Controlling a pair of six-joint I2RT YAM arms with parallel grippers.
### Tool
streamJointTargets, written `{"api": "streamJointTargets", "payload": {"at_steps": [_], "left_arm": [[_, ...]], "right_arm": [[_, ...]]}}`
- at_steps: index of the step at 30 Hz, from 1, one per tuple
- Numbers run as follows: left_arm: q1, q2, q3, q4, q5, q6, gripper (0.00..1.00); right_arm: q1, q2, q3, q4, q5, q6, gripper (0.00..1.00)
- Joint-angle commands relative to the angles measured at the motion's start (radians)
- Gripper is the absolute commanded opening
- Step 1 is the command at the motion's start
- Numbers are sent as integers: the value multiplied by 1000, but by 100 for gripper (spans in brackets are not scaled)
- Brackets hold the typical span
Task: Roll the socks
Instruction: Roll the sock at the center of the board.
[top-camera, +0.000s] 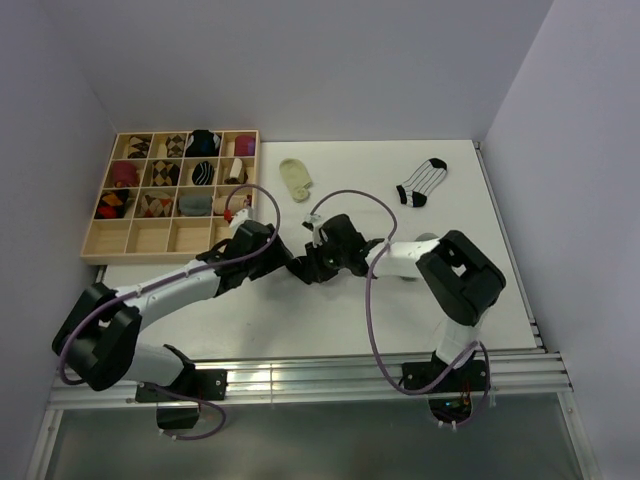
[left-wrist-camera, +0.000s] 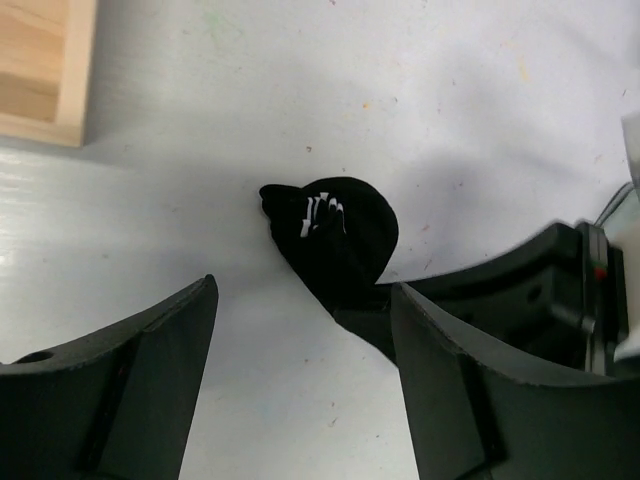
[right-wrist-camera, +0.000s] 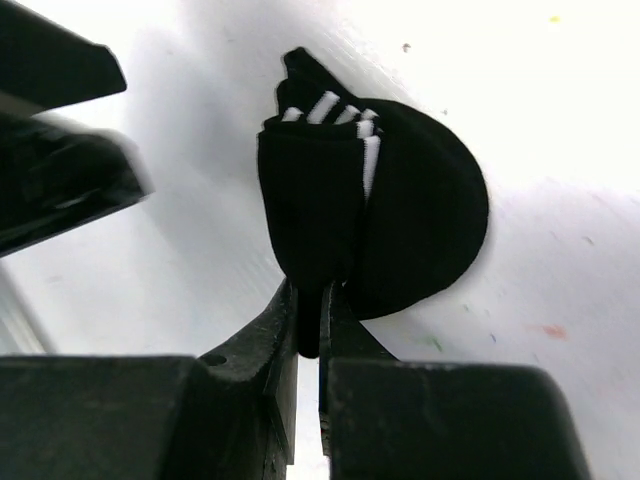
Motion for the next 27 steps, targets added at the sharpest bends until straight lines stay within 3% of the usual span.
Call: {"api": "streamJointTargets", "payload": {"at_steps": [1, 5, 13, 24, 27], "left_arm": [[-6, -58, -57, 63, -38, -31, 75], [-6, -48, -78, 73, -13, -45, 79], [-6, 43, -70, 102, 24, -86, 82], [-4, 149, 8, 114, 2, -95, 74], [-4, 187, 34, 96, -1, -94, 66]], "right_arm": [[-59, 81, 57, -69, -293, 84, 0], [-120, 152, 65, 12, -502, 221, 0], [-194, 287, 73, 138, -638, 380, 0], [-203, 341, 123, 98, -648, 382, 1], [-203, 341, 128, 95, -642, 387, 2]]}}
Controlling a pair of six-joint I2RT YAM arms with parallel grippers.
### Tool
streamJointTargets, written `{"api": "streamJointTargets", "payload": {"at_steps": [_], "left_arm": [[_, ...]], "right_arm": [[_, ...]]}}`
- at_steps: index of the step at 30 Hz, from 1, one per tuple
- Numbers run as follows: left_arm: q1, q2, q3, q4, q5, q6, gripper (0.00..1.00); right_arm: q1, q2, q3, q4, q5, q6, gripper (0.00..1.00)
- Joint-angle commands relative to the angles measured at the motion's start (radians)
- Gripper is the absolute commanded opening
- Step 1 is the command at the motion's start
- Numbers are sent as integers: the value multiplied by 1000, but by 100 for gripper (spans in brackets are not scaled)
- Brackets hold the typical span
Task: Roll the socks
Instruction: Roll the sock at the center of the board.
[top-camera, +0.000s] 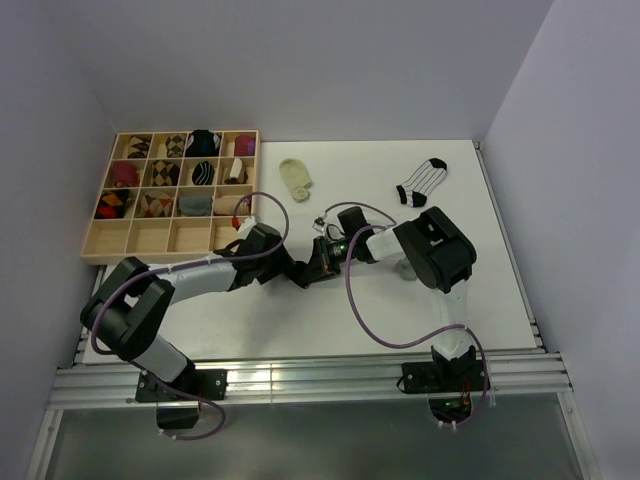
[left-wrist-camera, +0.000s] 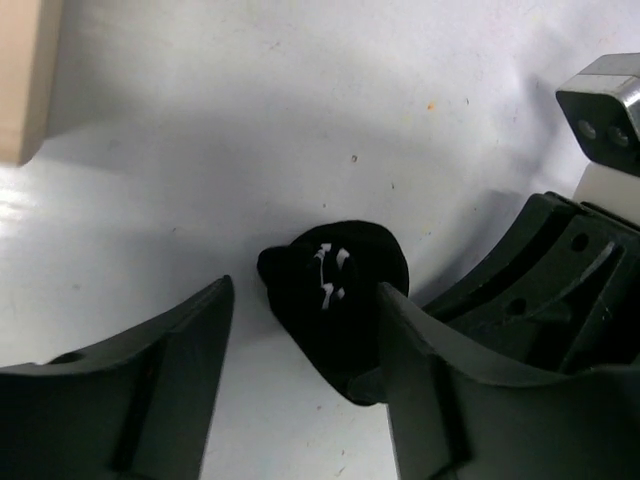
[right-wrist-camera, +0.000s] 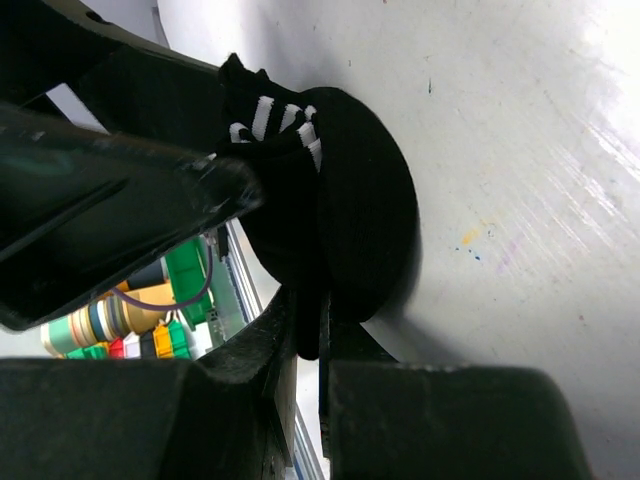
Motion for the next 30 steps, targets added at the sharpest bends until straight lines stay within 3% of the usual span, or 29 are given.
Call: {"api": "streamJointTargets", "payload": {"at_steps": [1, 4, 9, 10, 13, 15, 22, 25, 30], "left_arm": [[-4, 39, 53, 1, -8, -8, 62], [-4, 64, 59, -14, 0, -14, 53], [-4, 99, 79, -53, 12, 8, 26], [-4, 103, 88, -62, 15, 15, 19], [-4, 131, 136, -126, 26, 52, 12], [-4, 142, 157, -155, 41, 83, 11], [-3, 198, 229, -209, 102, 207, 8], [-3, 234, 271, -234, 128, 244, 8], [-3, 269, 323, -264, 153, 284, 8]], "right_arm": [[3, 28, 20, -42, 39, -1, 2], [3, 8, 13, -57, 65, -21, 4], [8, -93, -35, -39, 149, -50, 9], [11, -116, -46, -39, 171, -71, 14], [38, -230, -78, -71, 324, -148, 30], [78, -334, -121, -68, 421, -185, 36], [309, -575, -248, -33, 1071, -402, 50], [406, -591, -260, -2, 1230, -472, 53], [514, -517, -234, 8, 1369, -551, 54]]}}
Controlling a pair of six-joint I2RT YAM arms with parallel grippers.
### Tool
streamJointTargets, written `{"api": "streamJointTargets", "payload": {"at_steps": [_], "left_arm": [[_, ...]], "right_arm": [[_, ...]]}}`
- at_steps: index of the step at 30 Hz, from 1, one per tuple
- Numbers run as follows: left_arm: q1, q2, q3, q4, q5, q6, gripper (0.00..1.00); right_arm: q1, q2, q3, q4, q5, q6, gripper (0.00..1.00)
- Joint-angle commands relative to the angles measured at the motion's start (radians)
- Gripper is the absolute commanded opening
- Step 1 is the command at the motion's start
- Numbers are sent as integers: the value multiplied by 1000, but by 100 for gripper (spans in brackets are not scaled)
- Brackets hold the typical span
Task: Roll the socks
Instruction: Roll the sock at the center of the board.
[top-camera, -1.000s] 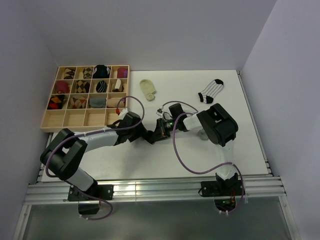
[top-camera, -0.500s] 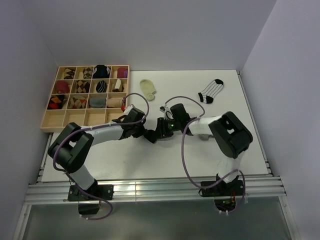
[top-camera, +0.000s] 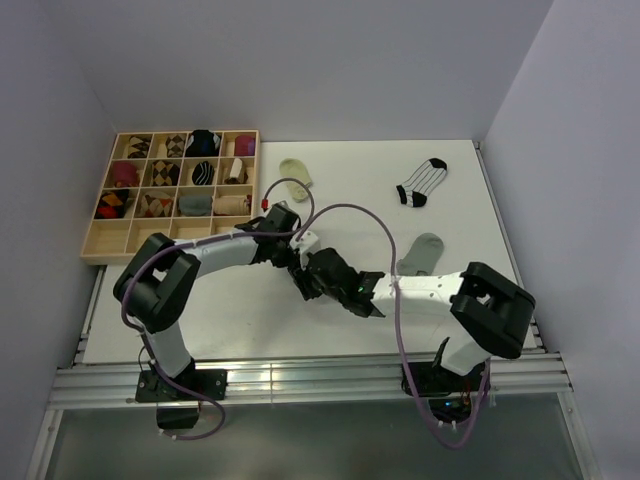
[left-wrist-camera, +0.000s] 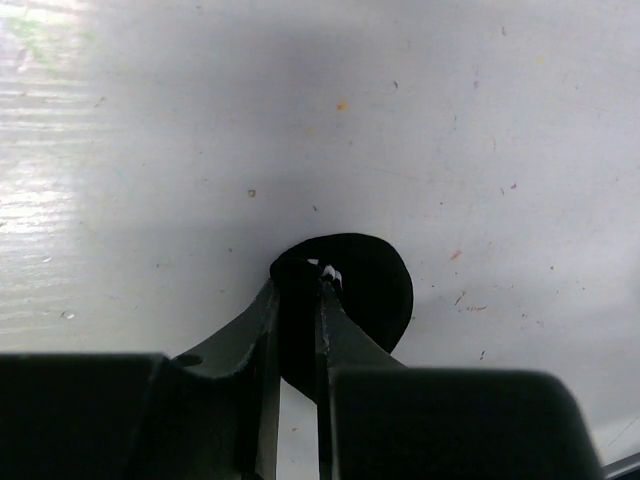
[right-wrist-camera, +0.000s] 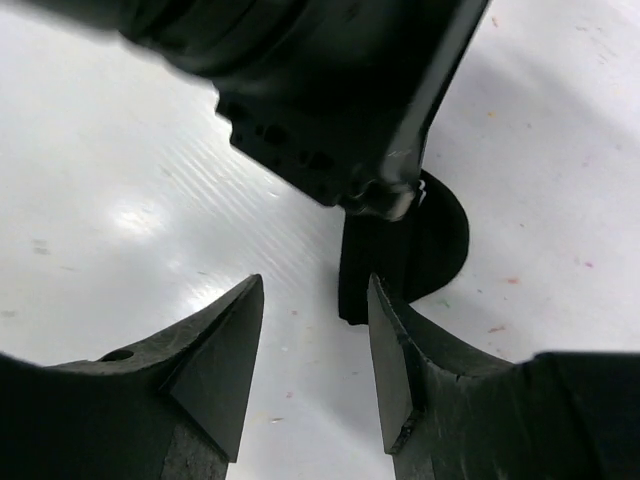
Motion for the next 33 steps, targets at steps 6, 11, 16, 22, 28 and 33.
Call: {"api": "streamJointTargets", "payload": {"at_steps": [6, 11, 16, 22, 28, 33], "left_arm": [[2, 79, 70, -111, 53, 98, 9], [0, 96, 87, -125, 68, 110, 9], [2, 107, 90, -126, 84, 119, 9], [2, 108, 90, -134, 92, 139, 8], [0, 76, 87, -128, 67, 133, 20], [0, 7, 77, -119, 34, 99, 44]], "right_arm": [[137, 155, 57, 33, 361, -151, 53], [163, 230, 77, 52, 466, -184, 52], [175, 290, 109, 43, 572, -190, 50], [173, 347, 128, 18, 603, -173, 26], [146, 286, 111, -28, 431, -101, 0], [28, 179, 86, -89, 113, -9, 0]]}}
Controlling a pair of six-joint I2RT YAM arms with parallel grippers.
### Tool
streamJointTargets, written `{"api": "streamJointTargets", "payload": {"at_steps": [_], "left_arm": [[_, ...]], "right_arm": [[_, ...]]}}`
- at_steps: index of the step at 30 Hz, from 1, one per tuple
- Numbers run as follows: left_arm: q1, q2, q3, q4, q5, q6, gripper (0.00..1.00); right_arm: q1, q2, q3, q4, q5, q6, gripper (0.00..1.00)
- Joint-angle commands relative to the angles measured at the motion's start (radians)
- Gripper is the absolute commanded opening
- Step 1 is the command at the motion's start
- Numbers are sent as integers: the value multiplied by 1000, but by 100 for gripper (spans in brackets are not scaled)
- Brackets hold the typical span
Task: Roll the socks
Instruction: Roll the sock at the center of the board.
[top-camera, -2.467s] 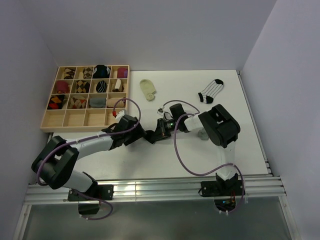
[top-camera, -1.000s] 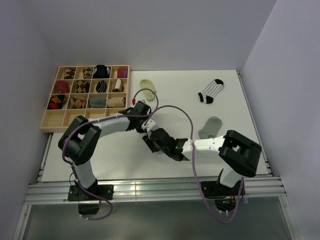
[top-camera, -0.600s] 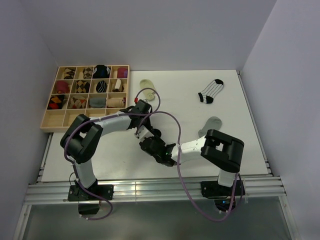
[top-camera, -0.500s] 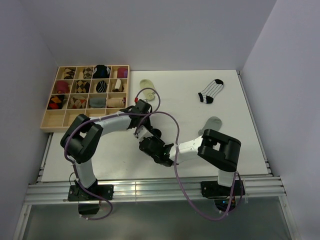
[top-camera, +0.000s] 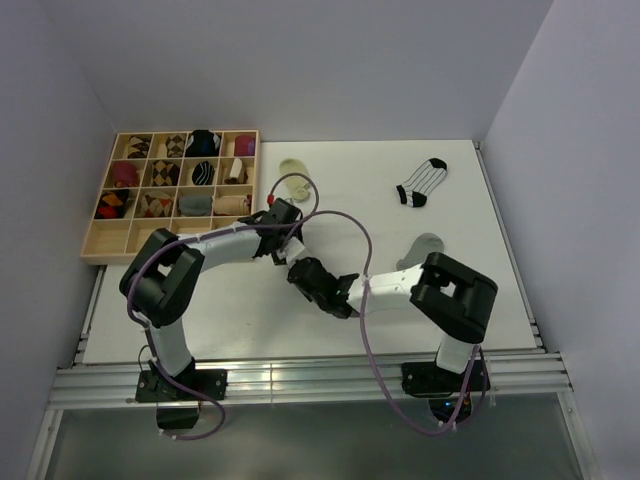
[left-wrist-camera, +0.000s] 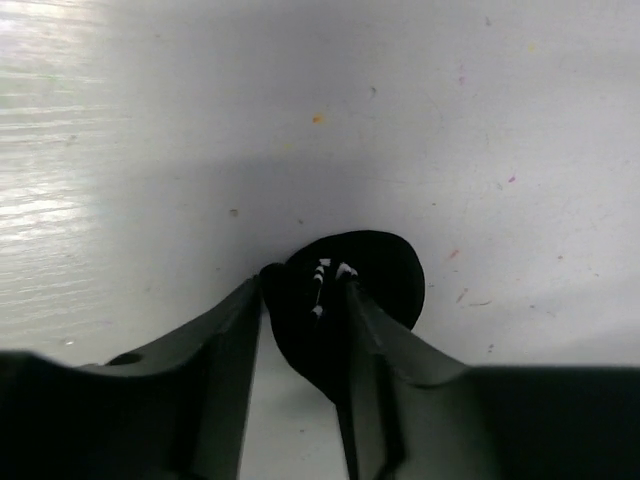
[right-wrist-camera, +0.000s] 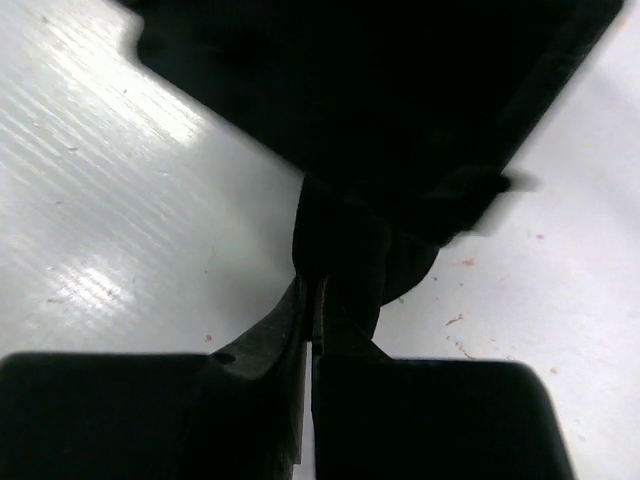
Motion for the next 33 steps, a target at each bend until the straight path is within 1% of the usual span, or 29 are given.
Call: {"api": "streamJointTargets", "payload": {"at_steps": [1, 3, 4, 6, 7, 9, 10, 12, 13, 16, 17, 19, 20, 21, 24, 25, 28, 31, 33], "left_arm": [[-11, -81, -24, -51, -37, -16, 48], [-9, -108, -32, -45, -61, -29, 55], [-9, -137, -41, -42, -73, -46, 63], [-8, -170, -55, -28, -105, -66, 73], [-7, -206, -75, -22, -115, -88, 76], [0, -245, -100, 1, -127, -113, 79], [11, -288, -126, 12, -135, -141, 80], [20, -331, -156, 32, -139, -162, 81], [23, -369, -182, 50, -150, -176, 81], [23, -423, -239, 93, -136, -201, 81], [23, -432, -253, 102, -129, -208, 81], [23, -457, -308, 125, -112, -239, 81], [22, -464, -330, 156, -97, -251, 81], [22, -481, -377, 173, -89, -262, 81], [20, -507, -451, 231, -81, -299, 82], [20, -509, -463, 244, -78, -308, 82], [16, -500, -486, 282, -73, -313, 83], [11, -458, -479, 346, -61, -308, 82], [8, -417, -468, 371, -52, -308, 81]], "right_arm": [[-94, -107, -18, -44, -298, 111, 0], [-150, -128, -22, -53, -381, 135, 0], [-167, -136, -21, -57, -458, 142, 0], [-212, -148, -27, -59, -535, 165, 0], [-226, -151, -28, -50, -605, 175, 0], [-258, -145, -22, -47, -699, 203, 0], [-290, -130, -18, -51, -768, 214, 0], [-316, -110, 4, -56, -828, 237, 0], [-337, -83, 14, -70, -884, 249, 0], [-376, -28, 38, -51, -972, 281, 0], [-385, -12, 44, -39, -1033, 313, 0], [-410, 31, 39, 23, -1096, 358, 0], [-433, 45, 30, 45, -1156, 403, 0], [-445, 57, 25, 68, -1175, 427, 0], [-485, 103, -8, 177, -1257, 522, 0], [-499, 123, -22, 258, -1279, 581, 0], [-552, 169, -65, 402, -1354, 690, 0], [-585, 215, -73, 456, -1388, 743, 0], [-595, 238, -77, 472, -1393, 760, 0]]}}
